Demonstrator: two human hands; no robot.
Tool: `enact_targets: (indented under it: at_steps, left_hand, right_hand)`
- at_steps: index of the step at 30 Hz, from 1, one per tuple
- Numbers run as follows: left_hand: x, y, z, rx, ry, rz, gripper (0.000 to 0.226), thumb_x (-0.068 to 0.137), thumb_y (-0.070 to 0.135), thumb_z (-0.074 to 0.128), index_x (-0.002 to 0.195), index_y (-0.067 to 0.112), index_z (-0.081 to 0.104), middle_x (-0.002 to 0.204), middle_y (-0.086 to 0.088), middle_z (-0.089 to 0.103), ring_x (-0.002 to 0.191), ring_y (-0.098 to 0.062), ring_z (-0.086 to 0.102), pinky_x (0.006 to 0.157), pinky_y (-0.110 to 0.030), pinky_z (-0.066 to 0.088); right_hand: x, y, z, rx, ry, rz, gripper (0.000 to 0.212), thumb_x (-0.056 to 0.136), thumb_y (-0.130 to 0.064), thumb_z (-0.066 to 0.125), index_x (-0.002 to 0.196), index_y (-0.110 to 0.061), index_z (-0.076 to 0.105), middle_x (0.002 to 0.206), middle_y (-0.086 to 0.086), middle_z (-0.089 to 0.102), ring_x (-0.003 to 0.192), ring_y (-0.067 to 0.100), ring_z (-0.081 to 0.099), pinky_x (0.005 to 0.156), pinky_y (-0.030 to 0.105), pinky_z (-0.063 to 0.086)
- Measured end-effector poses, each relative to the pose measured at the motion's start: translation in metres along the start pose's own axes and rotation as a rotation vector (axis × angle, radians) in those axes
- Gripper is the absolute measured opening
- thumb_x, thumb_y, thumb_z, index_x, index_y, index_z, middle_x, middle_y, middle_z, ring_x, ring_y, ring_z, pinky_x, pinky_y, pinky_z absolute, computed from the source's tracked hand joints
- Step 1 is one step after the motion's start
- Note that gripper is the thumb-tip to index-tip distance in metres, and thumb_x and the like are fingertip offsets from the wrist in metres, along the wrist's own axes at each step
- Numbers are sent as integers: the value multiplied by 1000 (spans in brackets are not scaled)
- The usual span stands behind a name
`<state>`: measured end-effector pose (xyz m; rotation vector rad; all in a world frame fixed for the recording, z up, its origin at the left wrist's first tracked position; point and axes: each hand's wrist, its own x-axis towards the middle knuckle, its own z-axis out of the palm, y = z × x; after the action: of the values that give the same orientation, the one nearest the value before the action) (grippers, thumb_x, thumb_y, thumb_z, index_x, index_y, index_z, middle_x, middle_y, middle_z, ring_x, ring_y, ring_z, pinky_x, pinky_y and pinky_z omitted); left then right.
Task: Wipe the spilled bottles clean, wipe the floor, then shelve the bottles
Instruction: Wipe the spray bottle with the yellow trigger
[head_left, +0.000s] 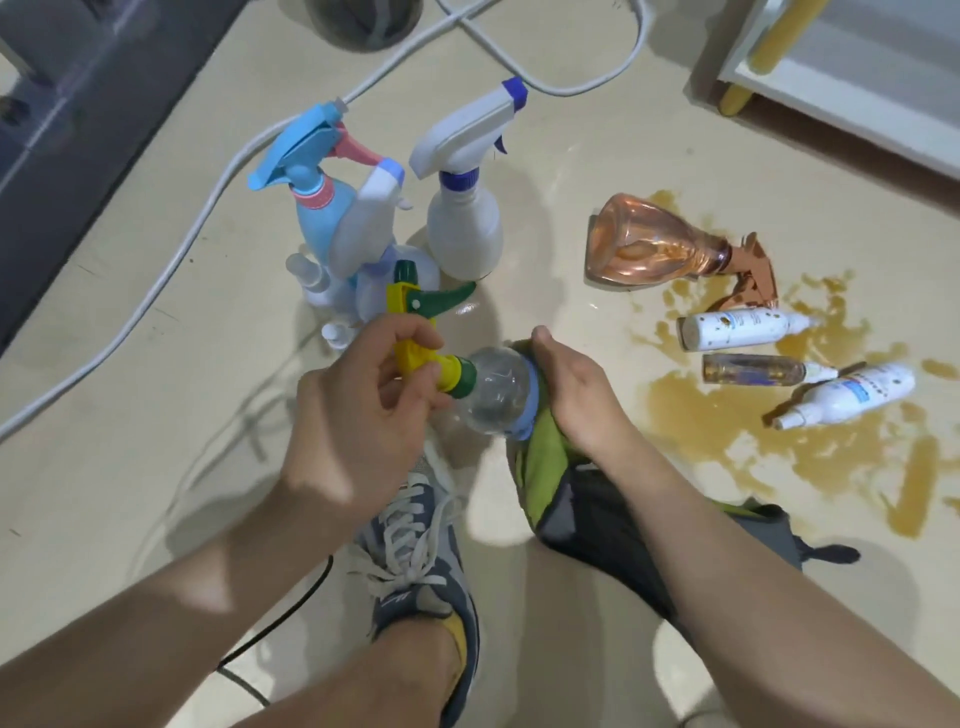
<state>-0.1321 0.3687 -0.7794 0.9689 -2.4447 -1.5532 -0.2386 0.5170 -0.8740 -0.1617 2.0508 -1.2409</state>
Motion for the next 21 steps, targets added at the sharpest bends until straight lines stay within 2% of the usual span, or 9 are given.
enact_targets:
  at_steps: [3,5,7,9,12,14,16,19,21]
  left_hand:
    - [0,5,3,30,20,32,26,93,14,59,101,39,62,78,17,71,71,1,70,74,-28,59]
    - [8,4,3,25,19,35,34,93,13,59,102,46,63,77,17,71,71,0,70,79,-29,58]
    - [11,4,4,18,14,31,38,93,11,59,103,47,64,76,13,72,71,-3,71,78,-30,59]
    - [9,6,4,-24,-2,8,36,94,9,58,107,42,65,76,7,72,70,-4,71,75,-28,60]
    - [9,11,-2,0,-47,11,39,94,12,59,120,41,56,81,5,72,69,-5,72,73,-31,60]
    - [18,13,-9,38,-115,-16,58,90,13,65,130,48,42,80,3,73,65,-11,72,69,-34,59]
    - [28,15,-15,-1,-195,-92,70,86,11,69,130,54,35,78,-3,74,65,-18,72,69,-37,60]
    - [32,19,-18,-110,-280,-117,55,91,12,64,122,51,41,75,-14,73,70,-30,72,72,-44,61]
    - [27,23,-11,-219,-299,-132,33,94,21,58,119,38,46,69,-11,71,65,-25,72,64,-35,61]
  right_hand:
    - [-4,-18,4,-173,22,-61,46,96,-56,28,81,-19,52,77,-3,59,77,20,53,85,50,48]
    - [-33,-22,25,-311,72,-307,49,92,-57,36,109,-17,59,102,2,63,98,22,57,93,48,47]
    - [-57,-14,45,-589,156,-551,72,91,-52,50,141,0,44,140,16,50,133,32,45,110,50,36]
    - [-57,5,44,-670,196,-708,75,92,-36,62,147,6,33,151,22,38,142,37,34,111,54,34]
    - [-33,15,13,-526,124,-680,70,88,-34,66,145,-1,40,148,18,42,137,36,41,110,49,38]
    - [-32,13,3,-467,56,-630,68,88,-38,63,145,-6,43,149,12,43,137,31,42,112,40,36]
    - [-40,8,0,-307,14,-543,57,89,-26,63,142,-14,48,148,2,45,137,19,42,114,34,34]
    - [-58,-12,1,137,139,-272,44,90,-6,57,125,-31,62,127,-10,65,119,8,59,104,41,48]
    - [-69,-32,13,305,293,-246,41,89,-4,60,122,-27,65,117,-8,70,111,10,64,98,41,52]
